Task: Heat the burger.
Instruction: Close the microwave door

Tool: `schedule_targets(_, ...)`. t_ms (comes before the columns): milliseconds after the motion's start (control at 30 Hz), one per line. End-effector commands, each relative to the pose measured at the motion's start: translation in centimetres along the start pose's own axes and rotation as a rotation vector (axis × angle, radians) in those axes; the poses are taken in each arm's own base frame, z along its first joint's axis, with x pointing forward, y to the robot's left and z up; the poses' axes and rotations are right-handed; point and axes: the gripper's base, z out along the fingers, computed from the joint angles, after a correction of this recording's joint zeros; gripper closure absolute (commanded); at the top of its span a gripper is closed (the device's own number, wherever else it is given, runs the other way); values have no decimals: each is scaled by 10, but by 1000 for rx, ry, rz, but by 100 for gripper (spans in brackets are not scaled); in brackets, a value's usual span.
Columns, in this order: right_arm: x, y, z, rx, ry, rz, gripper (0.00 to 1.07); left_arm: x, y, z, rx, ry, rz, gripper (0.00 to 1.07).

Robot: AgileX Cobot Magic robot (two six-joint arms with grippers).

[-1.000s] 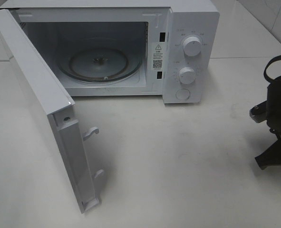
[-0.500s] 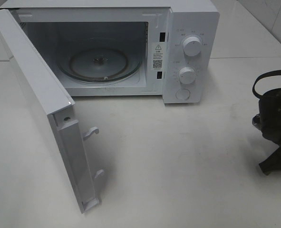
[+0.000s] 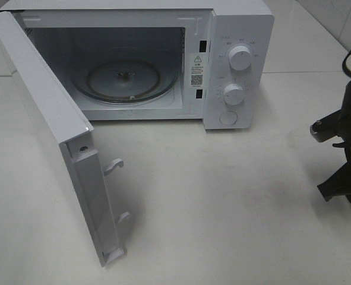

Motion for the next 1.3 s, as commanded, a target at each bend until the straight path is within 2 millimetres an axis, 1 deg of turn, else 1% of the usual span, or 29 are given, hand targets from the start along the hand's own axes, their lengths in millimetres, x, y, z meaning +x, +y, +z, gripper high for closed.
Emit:
schedule_targets(33, 2, -2, -14, -99, -19, -3, 32, 1, 0, -2, 4, -27, 1, 4)
schedule_targets(67, 4, -1, -22, -160, -32, 7, 30, 1, 0, -2, 4, -27, 1, 4)
schedule_targets(167, 5, -2, -26, -188, -34, 8, 31, 1, 0, -2, 4, -27, 1, 4)
schedule_targets(233, 9, -4, -39, -272, -68, 12, 32, 1, 0, -2, 4, -27, 1, 4)
schedule_targets(267, 9, -4, -39, -272, -68, 12, 32, 1, 0, -2, 4, -27, 1, 4)
schedule_targets(333, 13, -8, -58, -377, -121, 42, 32, 1, 0, -2, 4, -27, 1, 4)
schedule_targets(367, 13, -8, -58, -377, -121, 42, 32, 1, 0, -2, 4, -27, 1, 4)
schedule_targets(433, 18, -12, -72, -439, -158, 57, 32, 1, 0, -2, 4, -27, 1, 4)
schedule_targets(467, 18, -12, -72, -439, -158, 57, 32, 1, 0, -2, 4, -27, 1, 4)
schedule_targets(533, 23, -16, -84, -500, -194, 69, 32, 1, 0, -2, 4, -27, 1, 4)
schedule_targets(633, 24, -17, -87, -515, -203, 70, 32, 1, 0, -2, 4, -27, 1, 4)
schedule_targets(700, 31, -21, -98, -570, -226, 66, 32, 1, 0, -2, 4, -27, 1, 4)
schedule_targets(733, 31, -21, -98, -570, -226, 66, 32, 1, 0, -2, 4, -27, 1, 4)
schedule_targets(800, 37, -24, -104, -589, -233, 62, 32, 1, 0, -2, 4, -27, 1, 4)
schedule_targets(1133, 57, -40, -121, -595, -258, 73, 32, 1, 0, -2, 4, -27, 1, 4)
schedule_targets(1167, 60, -42, -122, -595, -261, 75, 32, 1, 0, -2, 4, -27, 1, 4)
schedule_targets(1200, 68, -46, -126, -600, -288, 85, 32, 1, 0, -2, 4, -27, 1, 4)
schedule_targets(1233, 68, -46, -126, -600, -288, 85, 32, 1, 0, -2, 4, -27, 1, 4)
schedule_targets(1300, 83, -52, -129, -607, -334, 101, 32, 1, 0, -2, 4, -27, 1, 4)
